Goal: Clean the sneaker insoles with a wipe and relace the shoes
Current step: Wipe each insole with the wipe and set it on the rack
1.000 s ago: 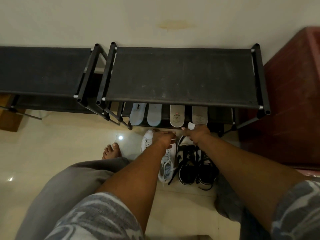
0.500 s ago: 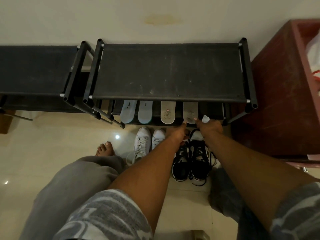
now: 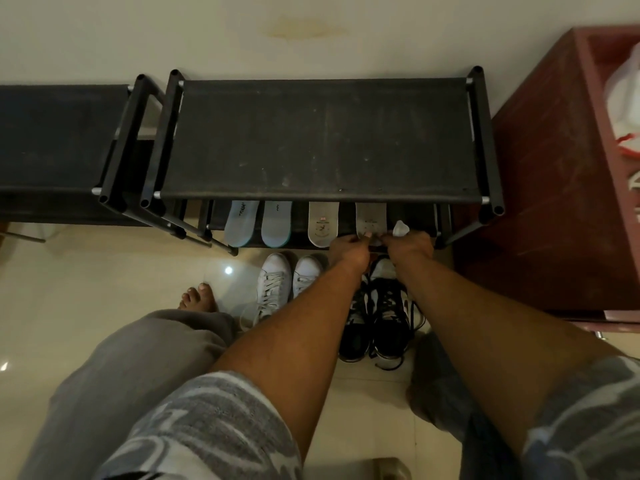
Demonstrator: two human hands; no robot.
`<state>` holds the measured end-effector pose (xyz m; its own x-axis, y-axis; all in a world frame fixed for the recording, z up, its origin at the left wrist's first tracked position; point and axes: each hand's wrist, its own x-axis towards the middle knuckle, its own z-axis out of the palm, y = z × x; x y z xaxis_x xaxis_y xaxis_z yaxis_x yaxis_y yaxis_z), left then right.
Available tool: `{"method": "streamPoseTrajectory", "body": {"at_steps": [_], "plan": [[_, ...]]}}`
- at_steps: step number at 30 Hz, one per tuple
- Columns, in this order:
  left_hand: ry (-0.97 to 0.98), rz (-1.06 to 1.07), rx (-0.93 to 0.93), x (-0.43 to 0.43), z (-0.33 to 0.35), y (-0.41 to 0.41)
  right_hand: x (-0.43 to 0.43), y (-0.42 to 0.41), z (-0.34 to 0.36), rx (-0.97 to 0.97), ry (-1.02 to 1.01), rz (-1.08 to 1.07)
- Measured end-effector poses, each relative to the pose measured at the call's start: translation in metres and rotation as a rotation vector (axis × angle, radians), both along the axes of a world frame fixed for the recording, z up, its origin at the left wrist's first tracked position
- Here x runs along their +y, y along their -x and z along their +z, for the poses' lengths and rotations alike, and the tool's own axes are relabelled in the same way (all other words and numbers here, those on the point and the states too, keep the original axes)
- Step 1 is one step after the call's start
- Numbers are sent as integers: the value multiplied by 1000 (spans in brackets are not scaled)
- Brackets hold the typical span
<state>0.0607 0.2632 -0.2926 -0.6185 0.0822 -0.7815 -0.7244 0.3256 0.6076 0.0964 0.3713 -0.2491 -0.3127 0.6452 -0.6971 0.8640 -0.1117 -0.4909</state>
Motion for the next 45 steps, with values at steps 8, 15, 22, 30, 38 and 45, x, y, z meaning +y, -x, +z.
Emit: {"method": "streamPoseTrajectory", "body": {"at_steps": [8, 15, 22, 30, 38, 45], "plan": [[74, -76, 51, -25, 41, 7, -10, -9, 32, 64, 40, -30], [-24, -220, 62, -80, 125, -17, -16, -13, 95, 169, 78, -55], [13, -365, 132, -151, 200, -43, -48, -25, 159, 261, 246, 163], [-21, -256, 340, -221, 283, -55, -89, -47, 229, 501, 388, 236], [-304, -60, 374, -207, 291, -29, -91, -28, 241, 850, 243, 379], [-404, -145, 333, -157, 273, 26, -70, 19, 232, 833, -77, 365]]}}
